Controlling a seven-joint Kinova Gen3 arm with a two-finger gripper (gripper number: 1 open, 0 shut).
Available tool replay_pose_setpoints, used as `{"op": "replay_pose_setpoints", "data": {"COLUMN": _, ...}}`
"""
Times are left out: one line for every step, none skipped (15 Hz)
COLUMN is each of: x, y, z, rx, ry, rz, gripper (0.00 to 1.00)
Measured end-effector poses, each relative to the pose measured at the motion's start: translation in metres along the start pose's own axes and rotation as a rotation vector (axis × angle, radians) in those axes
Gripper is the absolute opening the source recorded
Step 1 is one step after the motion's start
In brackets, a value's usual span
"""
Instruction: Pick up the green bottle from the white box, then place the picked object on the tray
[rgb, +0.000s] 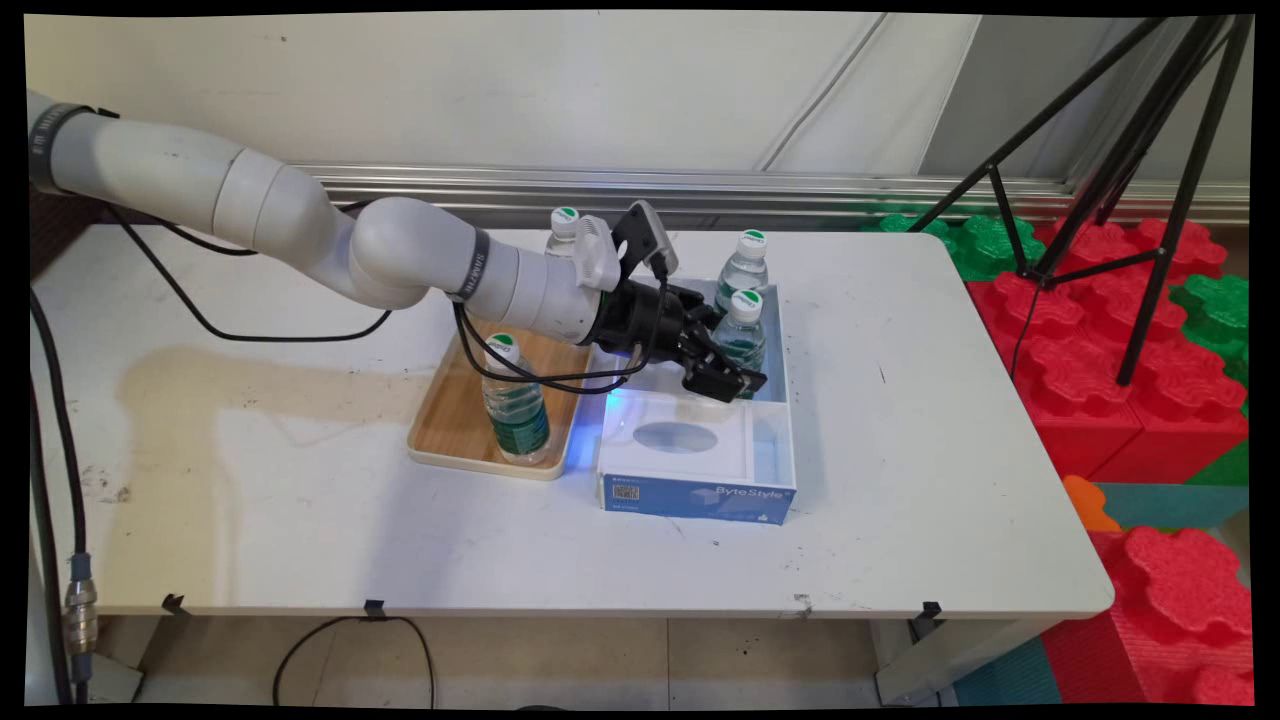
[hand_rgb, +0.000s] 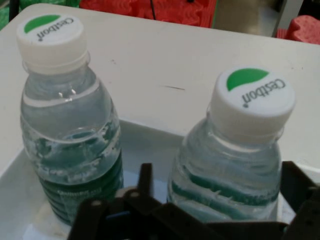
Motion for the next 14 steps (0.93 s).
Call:
{"op": "replay_pose_setpoints", "data": {"x": -0.0003, "y": -0.0004, "z": 0.0011, "rx": 0.000, "ry": -0.002, "rz": 0.001, "gripper": 1.00}}
{"op": "replay_pose_setpoints", "data": {"x": -0.0005, "y": -0.0006, "z": 0.0018, "rx": -0.001, "ry": -0.002, "rz": 0.002, "gripper": 0.00}}
{"op": "replay_pose_setpoints", "data": {"x": -0.0006, "y": -0.0008, "z": 0.0029, "rx": -0.002, "ry": -0.003, "rz": 0.003, "gripper": 0.00}}
{"op": "replay_pose_setpoints", "data": {"x": -0.0006, "y": -0.0010, "z": 0.0036, "rx": -0.003, "ry": -0.003, "rz": 0.003, "gripper": 0.00}}
{"op": "replay_pose_setpoints", "data": {"x": -0.0008, "y": -0.0011, "z": 0.0046, "rx": -0.005, "ry": -0.004, "rz": 0.002, "gripper": 0.00}}
{"op": "replay_pose_setpoints", "data": {"x": -0.0012, "y": -0.0014, "z": 0.0052, "rx": -0.006, "ry": -0.005, "rz": 0.000, "gripper": 0.00}}
{"op": "replay_pose_setpoints", "data": {"x": -0.0015, "y": -0.0017, "z": 0.0059, "rx": -0.007, "ry": -0.006, "rz": -0.002, "gripper": 0.00}}
{"op": "replay_pose_setpoints", "data": {"x": -0.0015, "y": -0.0021, "z": 0.0065, "rx": -0.008, "ry": -0.007, "rz": -0.003, "gripper": 0.00}}
{"op": "replay_pose_setpoints", "data": {"x": -0.0015, "y": -0.0027, "z": 0.0068, "rx": -0.009, "ry": -0.008, "rz": -0.003, "gripper": 0.00}}
{"op": "replay_pose_setpoints", "data": {"x": -0.0017, "y": -0.0031, "z": 0.0068, "rx": -0.009, "ry": -0.009, "rz": -0.003, "gripper": 0.00}}
{"op": "replay_pose_setpoints", "data": {"x": -0.0018, "y": -0.0038, "z": 0.0065, "rx": -0.009, "ry": -0.010, "rz": -0.003, "gripper": 0.00}}
{"op": "replay_pose_setpoints", "data": {"x": -0.0012, "y": -0.0051, "z": 0.0054, "rx": -0.008, "ry": -0.011, "rz": -0.002, "gripper": 0.00}}
{"op": "replay_pose_setpoints", "data": {"x": -0.0001, "y": -0.0064, "z": 0.0039, "rx": -0.009, "ry": -0.011, "rz": 0.000, "gripper": 0.00}}
{"op": "replay_pose_setpoints", "data": {"x": 0.0021, "y": -0.0076, "z": 0.0032, "rx": -0.011, "ry": -0.009, "rz": 0.004, "gripper": 0.00}}
